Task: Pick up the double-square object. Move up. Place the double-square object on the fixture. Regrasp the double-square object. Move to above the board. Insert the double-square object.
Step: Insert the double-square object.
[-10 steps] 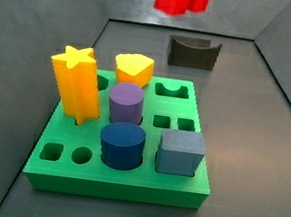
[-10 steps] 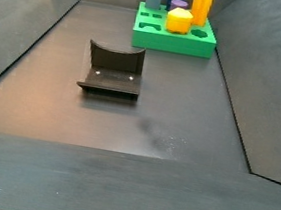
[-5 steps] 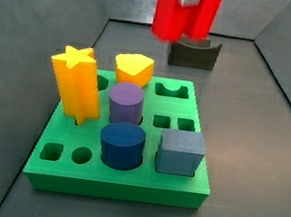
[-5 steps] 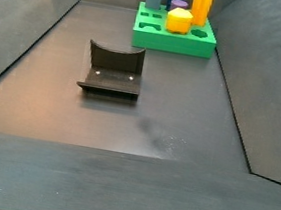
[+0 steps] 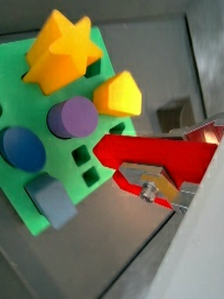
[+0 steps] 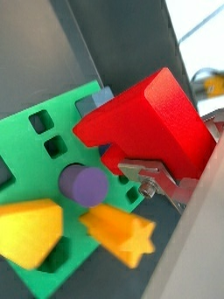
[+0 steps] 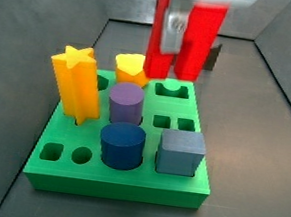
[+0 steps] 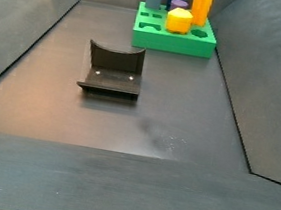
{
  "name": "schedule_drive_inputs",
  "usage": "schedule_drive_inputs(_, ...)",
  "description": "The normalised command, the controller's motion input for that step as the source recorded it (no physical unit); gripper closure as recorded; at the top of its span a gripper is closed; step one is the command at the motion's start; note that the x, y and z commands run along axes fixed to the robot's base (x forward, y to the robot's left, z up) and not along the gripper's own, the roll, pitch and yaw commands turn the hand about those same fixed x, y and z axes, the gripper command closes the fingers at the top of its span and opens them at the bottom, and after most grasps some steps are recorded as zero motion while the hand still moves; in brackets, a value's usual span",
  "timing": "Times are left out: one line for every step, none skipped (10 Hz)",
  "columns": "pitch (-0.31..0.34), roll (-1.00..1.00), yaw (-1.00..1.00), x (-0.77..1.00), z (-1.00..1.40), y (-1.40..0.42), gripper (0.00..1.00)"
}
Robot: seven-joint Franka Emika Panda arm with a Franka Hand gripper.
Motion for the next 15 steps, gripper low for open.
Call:
schedule_drive_inputs(0.117, 0.02, -0.74, 0.22, -0.75, 0.16, 1.00)
schedule_drive_inputs(0.049, 0.00, -0.91, 0.11, -0.53, 0.12, 1.00)
schedule_drive_inputs(0.000, -0.04, -0.87, 0.25, -0.42, 0.05, 1.00)
schedule_drive_inputs(0.000, -0.03, -0.55, 0.59, -0.47, 0.00, 1.00)
schedule_drive_inputs(0.000, -0.04, -0.45, 0.65, -0.44, -0.08, 1.00)
schedule_drive_inputs(0.000, -0.10, -0.25, 0.25, -0.03, 0.06, 1.00)
schedule_drive_inputs(0.000, 0.00, 0.00, 0.00, -0.10, -0.01, 1.00)
schedule_drive_inputs(-0.041, 0.00, 0.00, 0.22, -0.58, -0.01, 1.00)
schedule_drive_inputs(-0.064, 0.00, 0.00, 0.30, -0.71, 0.00, 1.00)
schedule_drive_inputs(-0.016, 0.00, 0.00, 0.21, -0.58, 0.00, 1.00)
schedule_drive_inputs(0.000, 0.03, 0.00, 0.00, 0.00, 0.00, 1.00)
schedule_drive_inputs(0.000, 0.15, 0.00, -0.02, -0.46, 0.00, 1.00)
schedule_drive_inputs(-0.056, 0.15, 0.00, -0.06, -0.72, 0.00, 1.00)
schedule_drive_inputs(-0.106, 0.05, 0.00, -0.16, -0.60, 0.00, 1.00)
schedule_drive_inputs(-0.081, 0.00, 0.00, 0.00, -0.51, 0.00, 1.00)
